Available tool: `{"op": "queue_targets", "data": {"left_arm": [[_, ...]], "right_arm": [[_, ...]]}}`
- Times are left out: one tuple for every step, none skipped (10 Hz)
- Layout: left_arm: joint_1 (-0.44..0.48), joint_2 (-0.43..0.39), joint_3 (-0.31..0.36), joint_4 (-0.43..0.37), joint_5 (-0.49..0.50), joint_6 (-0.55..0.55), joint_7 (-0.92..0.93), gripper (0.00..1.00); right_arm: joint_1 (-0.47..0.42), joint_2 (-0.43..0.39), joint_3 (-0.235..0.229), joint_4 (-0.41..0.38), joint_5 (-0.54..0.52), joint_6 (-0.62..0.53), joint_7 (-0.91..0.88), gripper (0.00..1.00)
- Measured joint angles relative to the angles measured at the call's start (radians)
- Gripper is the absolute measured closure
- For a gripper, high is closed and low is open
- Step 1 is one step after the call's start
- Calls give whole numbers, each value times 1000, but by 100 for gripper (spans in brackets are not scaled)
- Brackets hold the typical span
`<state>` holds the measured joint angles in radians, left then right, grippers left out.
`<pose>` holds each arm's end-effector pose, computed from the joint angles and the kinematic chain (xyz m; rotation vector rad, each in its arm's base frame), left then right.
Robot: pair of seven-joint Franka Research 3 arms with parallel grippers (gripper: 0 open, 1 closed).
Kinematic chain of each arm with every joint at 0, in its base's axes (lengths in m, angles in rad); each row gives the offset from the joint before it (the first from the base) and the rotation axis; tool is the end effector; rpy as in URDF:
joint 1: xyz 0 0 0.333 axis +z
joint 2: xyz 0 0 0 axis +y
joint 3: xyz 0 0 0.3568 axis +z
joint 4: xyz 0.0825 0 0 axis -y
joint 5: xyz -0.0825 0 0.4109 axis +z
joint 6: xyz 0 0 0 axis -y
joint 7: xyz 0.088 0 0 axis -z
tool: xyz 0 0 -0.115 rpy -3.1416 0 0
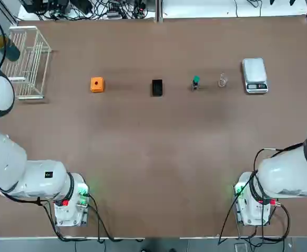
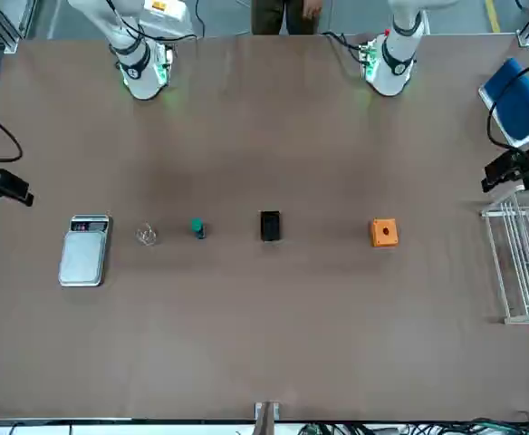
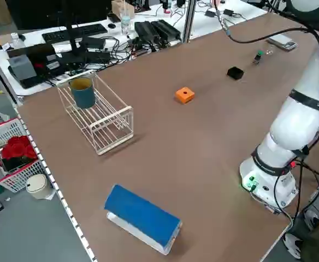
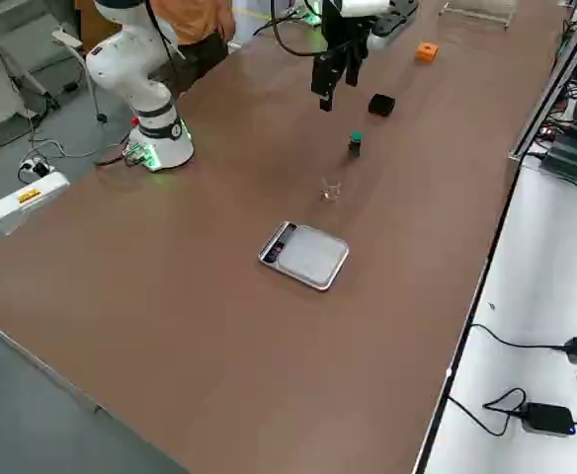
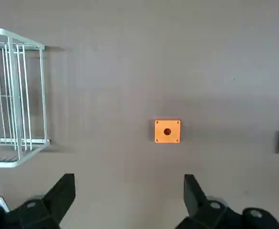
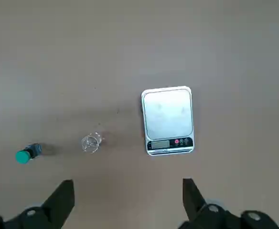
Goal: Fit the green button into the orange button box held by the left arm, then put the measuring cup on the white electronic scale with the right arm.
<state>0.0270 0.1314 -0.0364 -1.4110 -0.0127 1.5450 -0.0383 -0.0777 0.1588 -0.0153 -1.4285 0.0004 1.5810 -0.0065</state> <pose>0.6252 -0.0056 0.6553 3.1237 0.0451 0.0035 0.6347 -0.0583 0.6324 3.1369 -0.1355 -0.0100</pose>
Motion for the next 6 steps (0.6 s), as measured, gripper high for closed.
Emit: {"op": "queue_targets", "data": {"left_arm": [[0,0,0,0,0,0,8,0],[1,0,0,0,0,0,19,0],[1,1,0,-1,0,6,21,0],[-2,6,0,-4,0,13,22,0],[-6,18,-1,-7,0,23,22,0],[-8,38,-2,-10,0,35,21,0]], "right_arm": [[0,0,2,0,0,0,-2,0],[0,0,6,0,0,0,-6,0],[0,0,8,0,0,0,-14,0],[0,0,9,-1,0,0,-24,0],[0,-1,10,-4,0,-2,-28,0],[0,-7,16,-23,0,-1,-29,0]]}}
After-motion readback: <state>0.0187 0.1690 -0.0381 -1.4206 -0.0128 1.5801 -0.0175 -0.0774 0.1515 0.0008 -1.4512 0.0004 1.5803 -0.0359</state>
